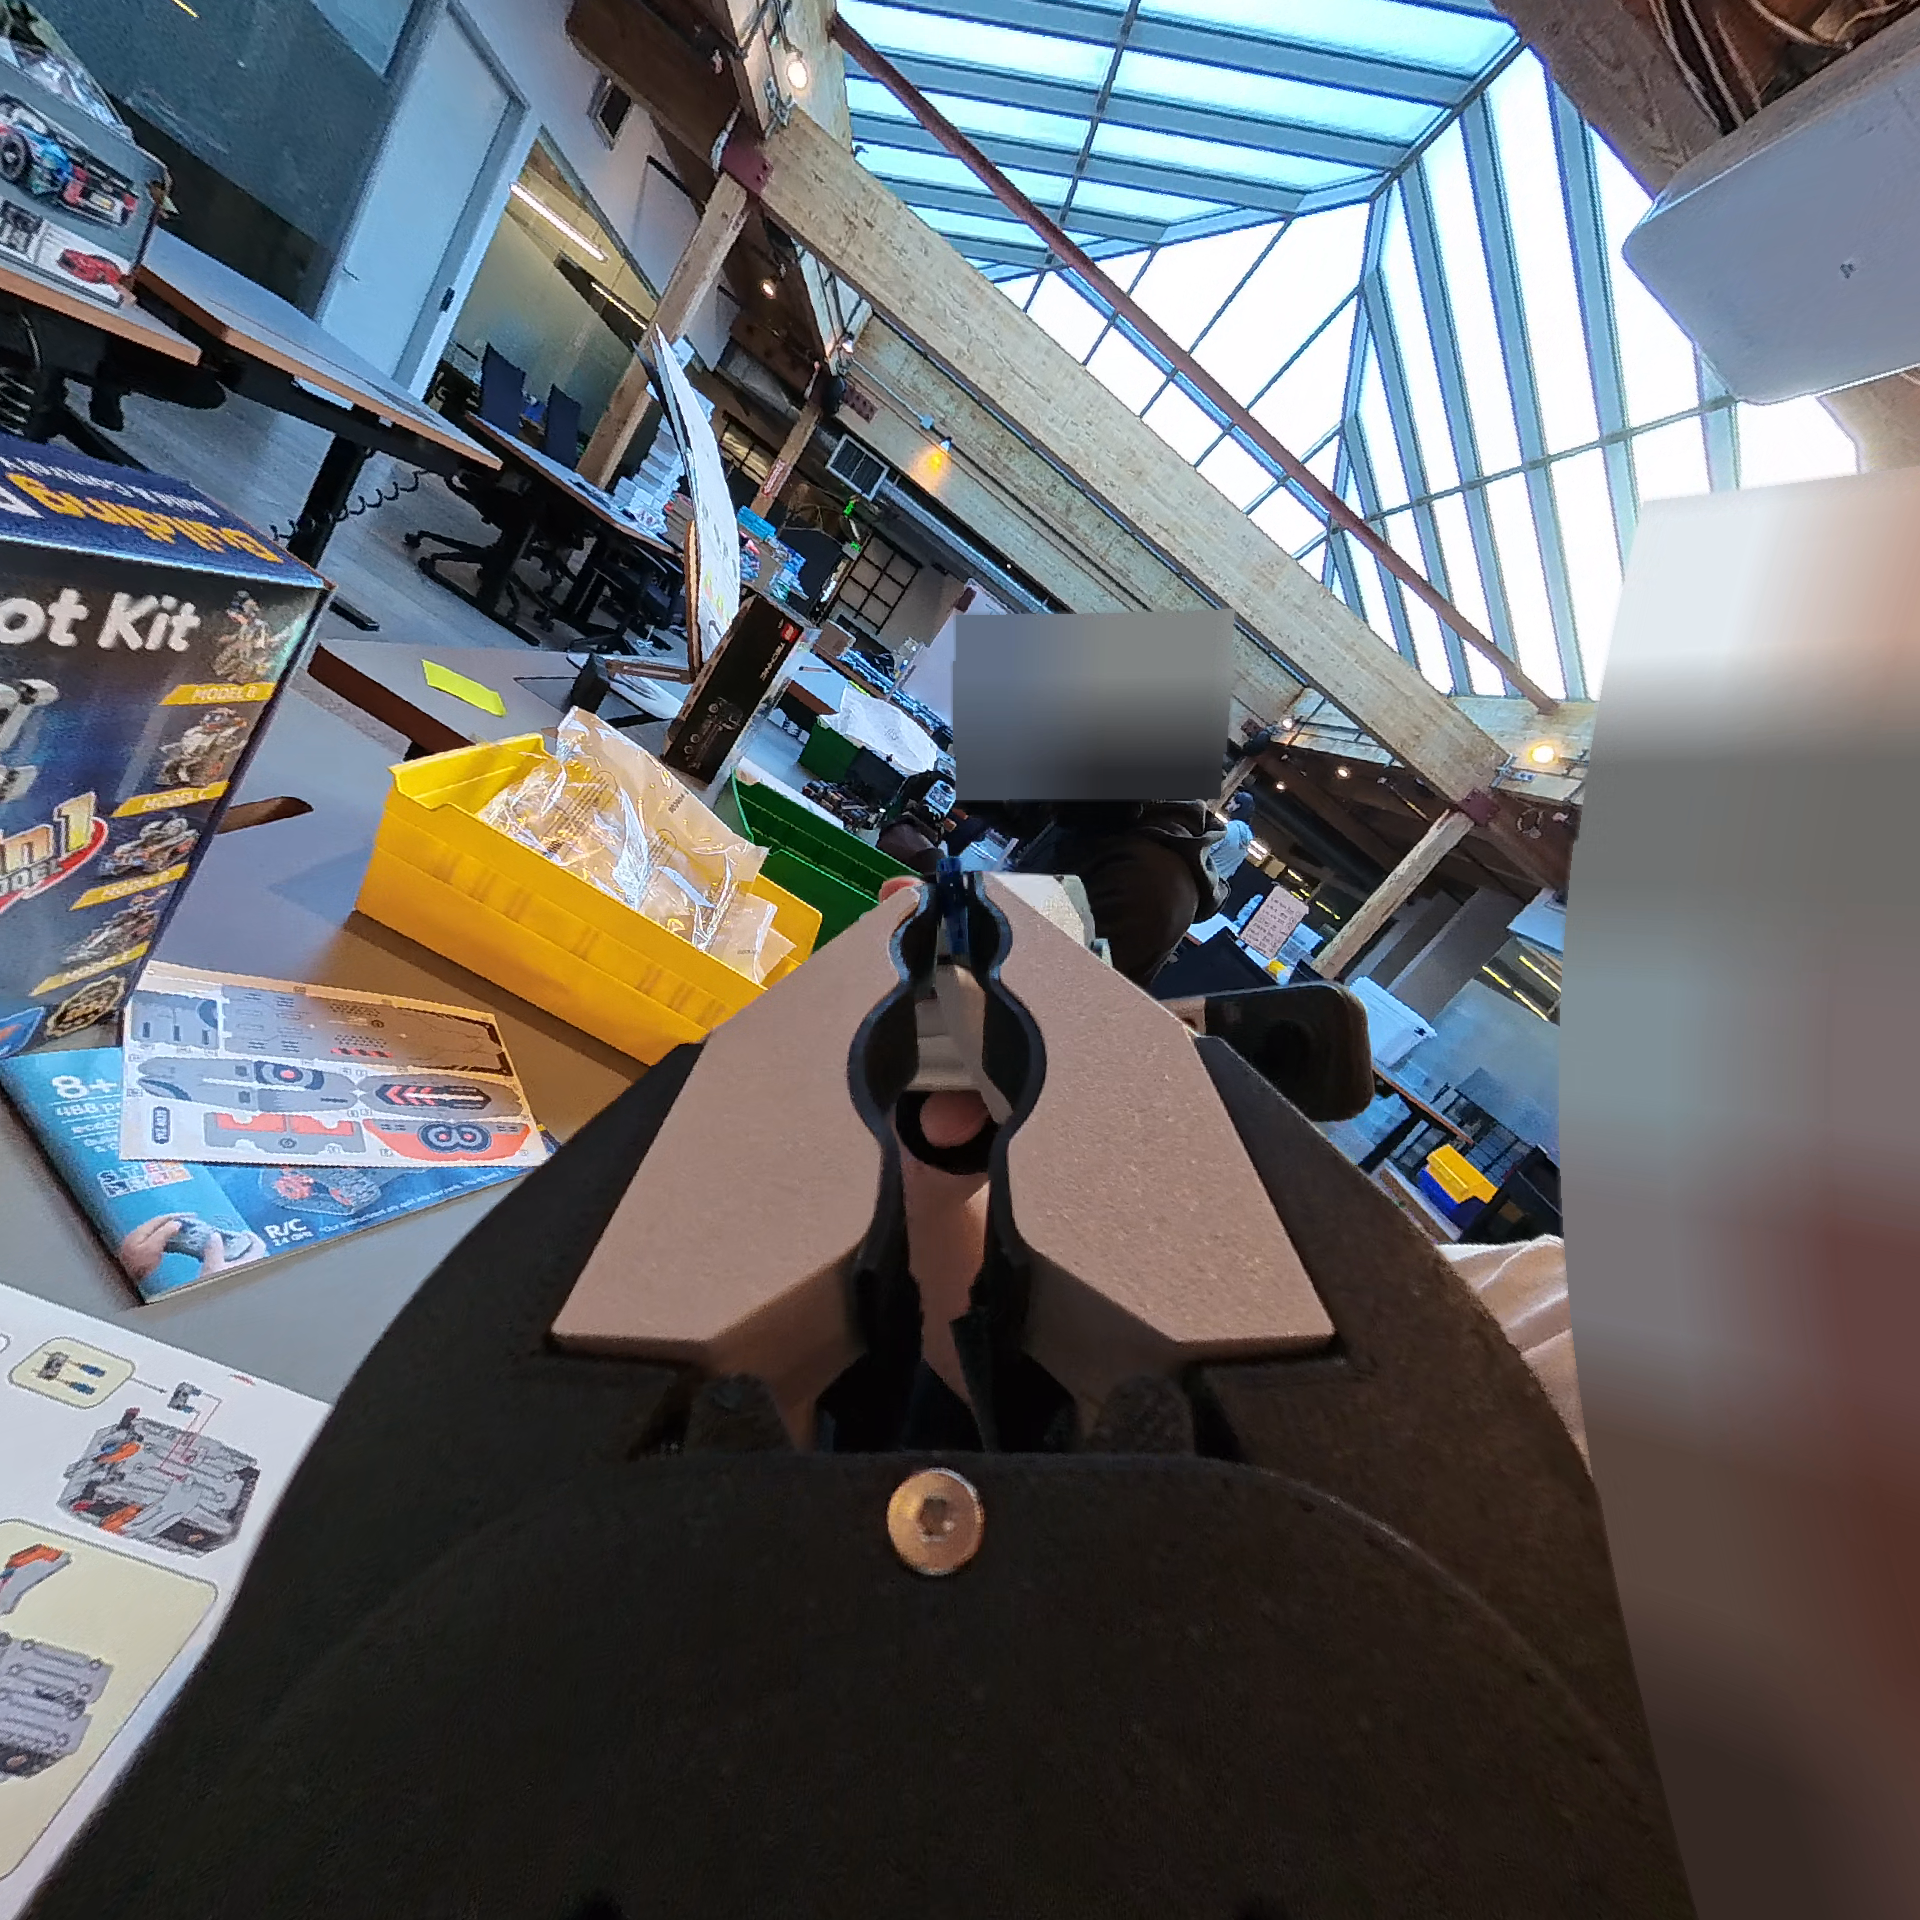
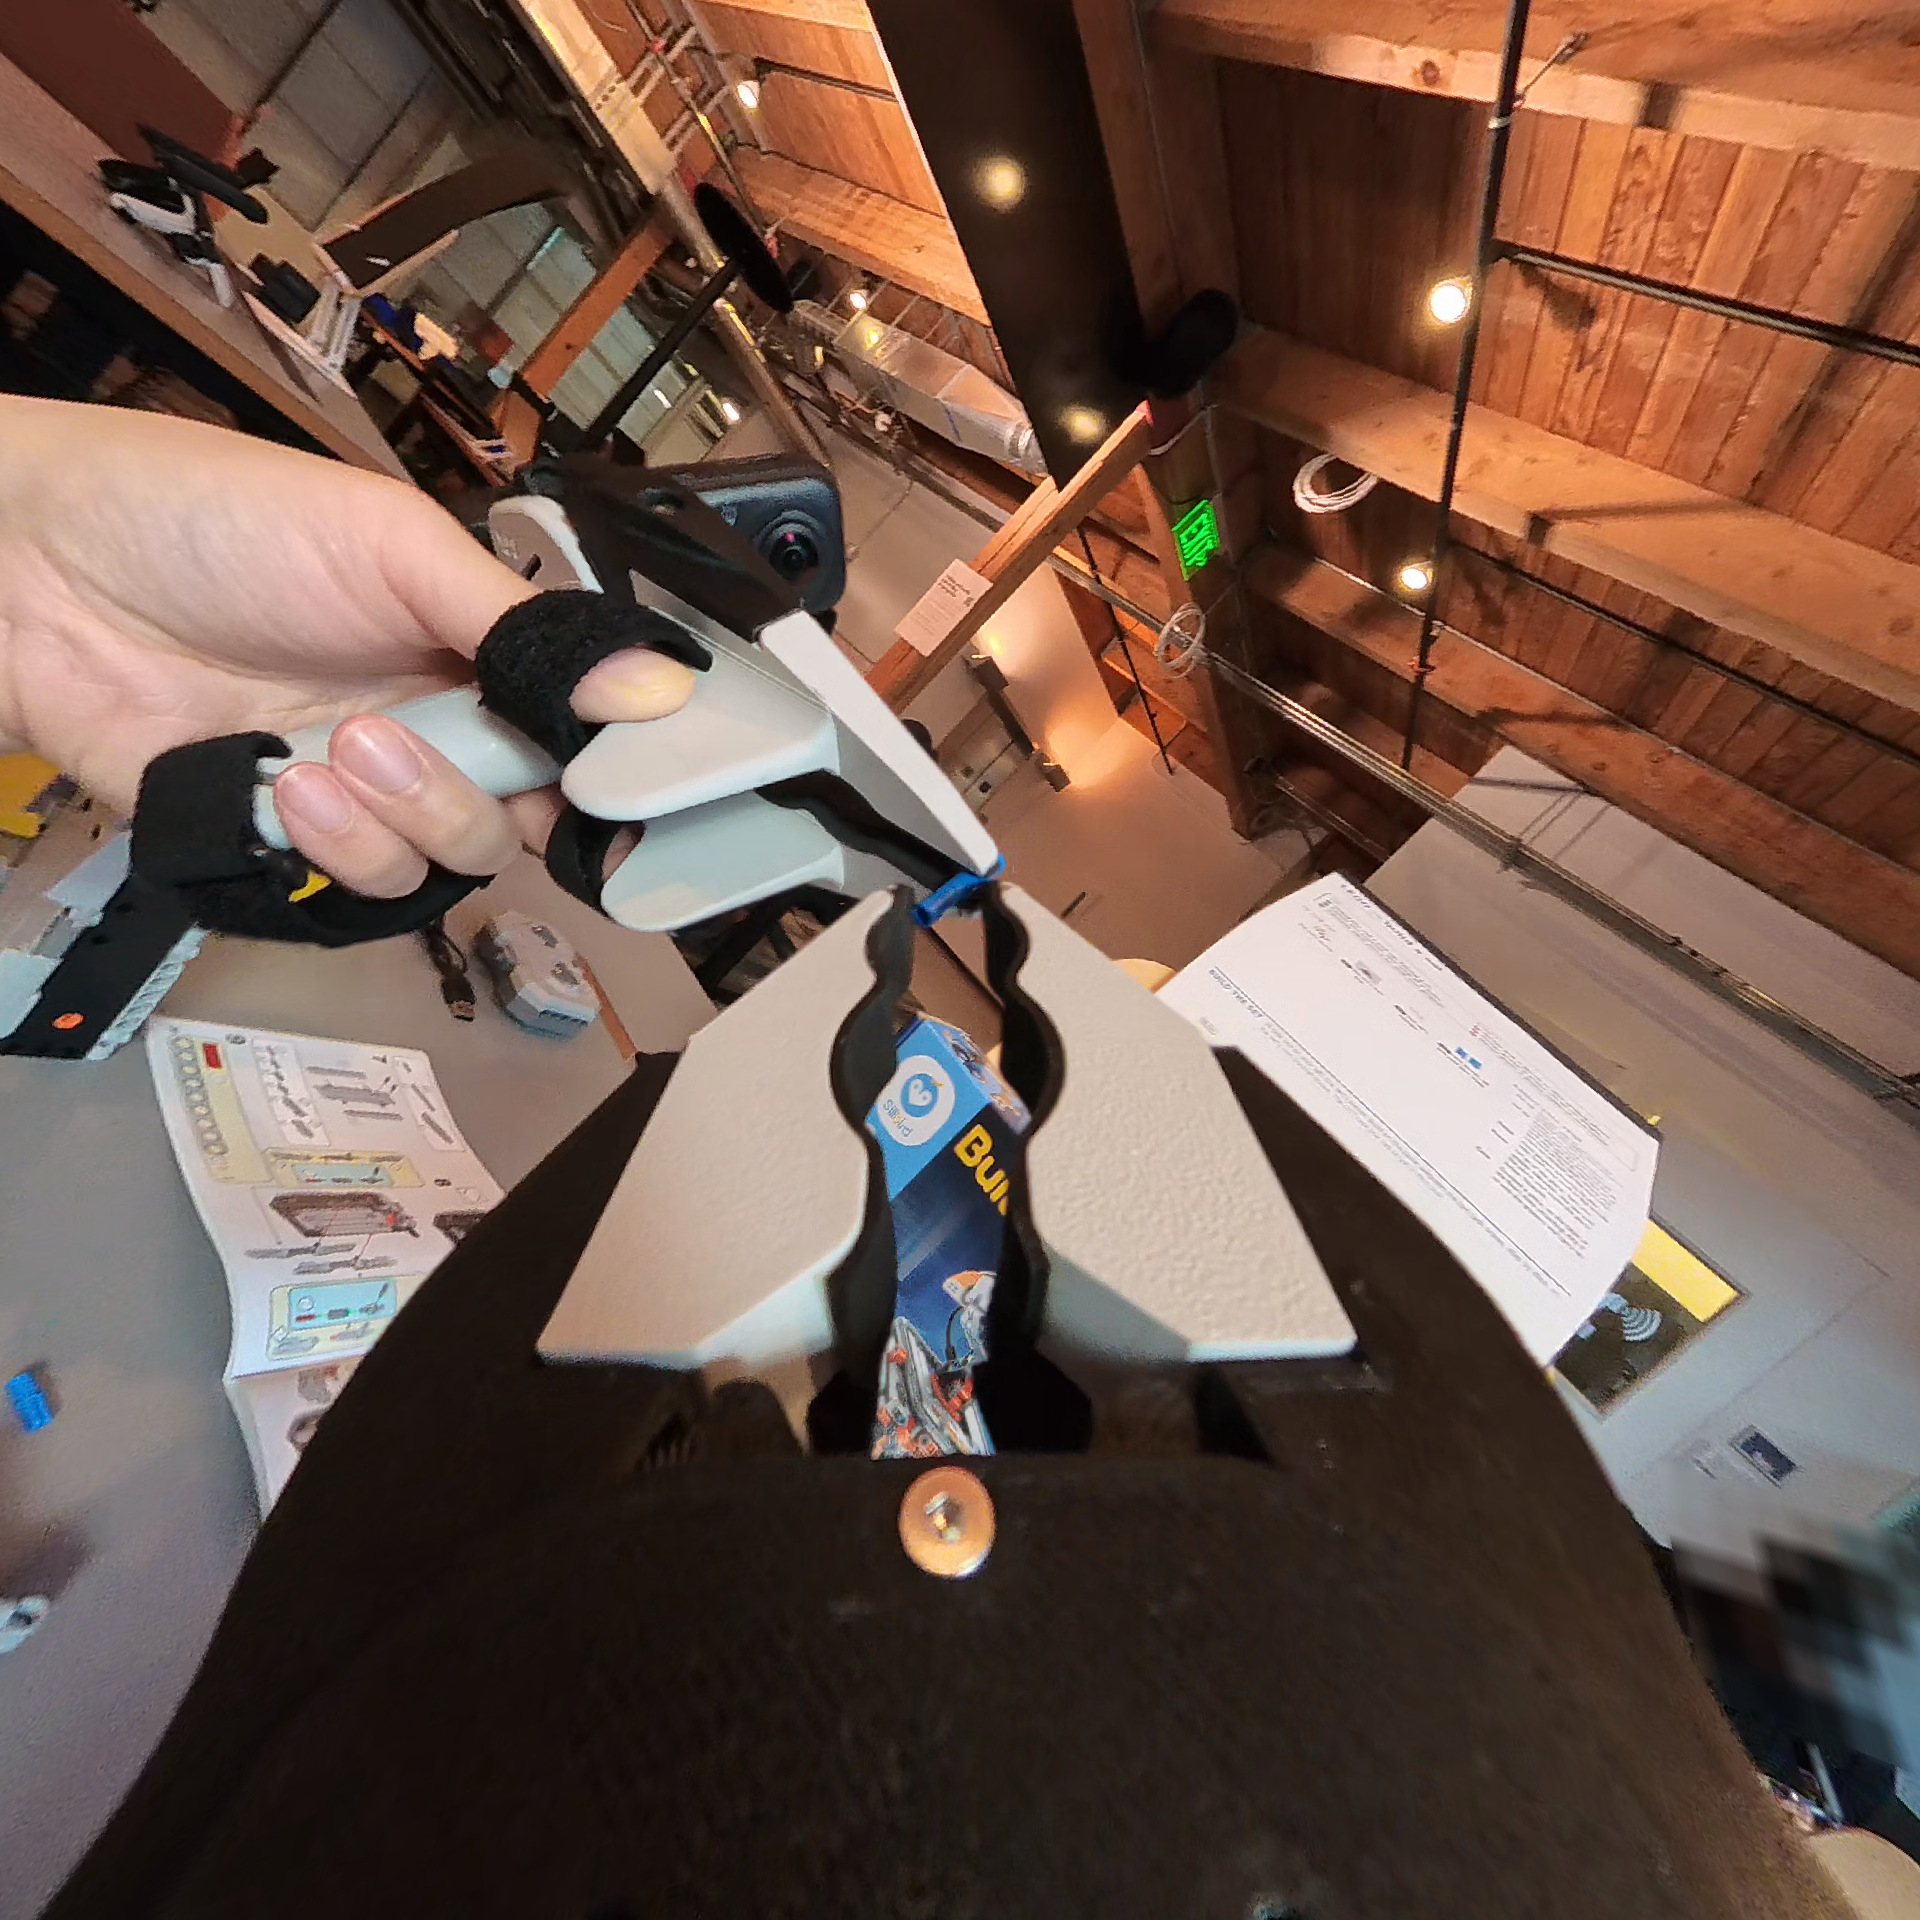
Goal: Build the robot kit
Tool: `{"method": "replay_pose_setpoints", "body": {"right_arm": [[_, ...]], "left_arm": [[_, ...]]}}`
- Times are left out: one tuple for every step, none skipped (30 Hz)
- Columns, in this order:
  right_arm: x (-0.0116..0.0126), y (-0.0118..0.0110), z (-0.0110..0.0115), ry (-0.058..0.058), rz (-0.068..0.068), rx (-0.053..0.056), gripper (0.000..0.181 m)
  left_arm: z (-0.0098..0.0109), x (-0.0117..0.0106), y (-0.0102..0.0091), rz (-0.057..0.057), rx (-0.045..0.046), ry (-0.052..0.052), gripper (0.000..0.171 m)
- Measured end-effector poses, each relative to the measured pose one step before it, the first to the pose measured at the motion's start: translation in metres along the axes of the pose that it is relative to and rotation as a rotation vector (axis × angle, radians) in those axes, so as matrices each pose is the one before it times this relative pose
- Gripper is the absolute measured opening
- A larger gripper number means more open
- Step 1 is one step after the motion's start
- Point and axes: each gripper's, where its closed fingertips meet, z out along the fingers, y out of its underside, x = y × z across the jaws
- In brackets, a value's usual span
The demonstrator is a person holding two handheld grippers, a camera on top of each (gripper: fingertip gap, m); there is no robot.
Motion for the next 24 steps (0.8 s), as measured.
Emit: {"method": "replay_pose_setpoints", "body": {"right_arm": [[0.00067,0.00037,-0.00101,-0.0144,0.0021,-0.0041,0.005],[0.00258,0.00038,-0.00132,-0.0061,0.0082,-0.0046,0.003],[0.00028,-0.00049,-0.00107,-0.0208,0.0166,0.0023,0.002],[-0.00052,-0.00070,-0.00075,-0.0224,0.0209,0.0043,0.002],[-0.00062,0.00030,-0.00055,-0.0191,0.0131,-0.0010,0.002],[-0.00129,0.00103,-0.00067,-0.0207,0.0017,-0.0035,0.002],[-0.00196,0.00203,-0.00063,-0.0292,-0.0023,-0.0106,0.002],[-0.00279,0.00181,-0.00092,-0.0387,0.0010,-0.0123,0.002],[-0.00337,-0.00003,-0.00136,-0.0423,0.0058,-0.0030,0.002],[-0.00195,-0.00078,-0.00179,-0.0313,0.0105,0.0003,0.002],[-0.00065,-0.00101,-0.00188,-0.0210,0.0082,0.0019,0.002],[-0.00144,-0.00042,-0.00186,-0.0237,0.0034,-0.0011,0.002],[-0.00244,-0.00040,-0.00184,-0.0255,-0.0085,-0.0007,0.002],[-0.00121,-0.00035,-0.00179,-0.0123,-0.0148,-0.0021,0.002],[0.00045,-0.00058,-0.00175,0.0011,-0.0152,-0.0012,0.002],[-0.00346,-0.00257,-0.00150,-0.0228,-0.0116,0.0124,0.002],[-0.00438,-0.00284,-0.00086,-0.0273,-0.0076,0.0124,0.002],[-0.00096,-0.00159,-0.00044,-0.0033,-0.0090,0.0054,0.002],[-0.00131,-0.00073,-0.00003,-0.0063,-0.0078,0.0007,0.002],[-0.00326,-0.00013,0.00028,-0.0183,-0.0064,-0.0018,0.002],[-0.00169,-0.00009,0.00010,-0.0066,-0.0115,-0.0015,0.002],[-0.00022,-0.00039,-0.00031,0.0020,-0.0113,0.0007,0.002],[-0.00063,-0.00101,-0.00049,-0.0041,-0.0017,0.0035,0.002],[-0.00099,-0.00106,-0.00066,-0.0094,0.0026,0.0040,0.002]], "left_arm": [[-0.00107,-0.00007,-0.00038,0.0105,-0.00364,-0.0074,0.003],[-0.00025,0.00116,0.00073,0.0128,-0.01218,-0.0016,0.003],[0.00015,0.00145,0.00089,0.0079,-0.01099,-0.0009,0.003],[0.00015,0.00056,0.00079,0.0123,-0.00789,-0.0067,0.003],[0.00013,-0.00019,0.00127,0.0150,-0.01174,-0.0099,0.003],[-0.00027,-0.00073,0.00205,0.0139,-0.02086,-0.0102,0.003],[-0.00072,-0.00108,0.00326,0.0161,-0.03342,-0.0092,0.003],[-0.00072,0.00008,0.00383,0.0273,-0.03964,-0.0014,0.003],[-0.00103,0.00149,0.00372,0.0289,-0.03810,0.0065,0.003],[-0.00148,0.00037,0.00222,0.0217,-0.02700,-0.0037,0.007],[-0.00140,-0.00122,0.00072,0.0278,-0.01679,-0.0205,0.024],[-0.00120,0.00121,0.00391,0.0437,-0.03404,-0.0106,0.026],[-0.00100,0.00129,0.00569,0.0462,-0.04453,-0.0110,0.026],[-0.00063,0.00023,0.00401,0.0390,-0.03365,-0.0170,0.028],[-0.00036,0.00019,0.00241,0.0346,-0.01969,-0.0167,0.029],[0.00027,0.00102,0.00110,0.0314,-0.00895,-0.0076,0.029],[0.00086,0.00290,-0.00030,0.0266,0.00011,0.0076,0.029],[0.00117,0.00447,-0.00100,0.0209,0.00500,0.0213,0.028],[0.00147,0.00602,0.00000,0.0213,0.00055,0.0330,0.022],[0.00164,0.00545,0.00084,0.0183,-0.00442,0.0293,0.016],[0.00127,0.00314,0.00061,0.0130,-0.00364,0.0157,0.010],[0.00060,0.00037,-0.00045,0.0107,0.00269,-0.0011,0.009],[0.00013,0.00000,-0.00027,0.0096,0.00361,-0.0010,0.006],[-0.00008,0.00041,-0.00062,0.0016,0.00571,0.0032,0.004]]}}
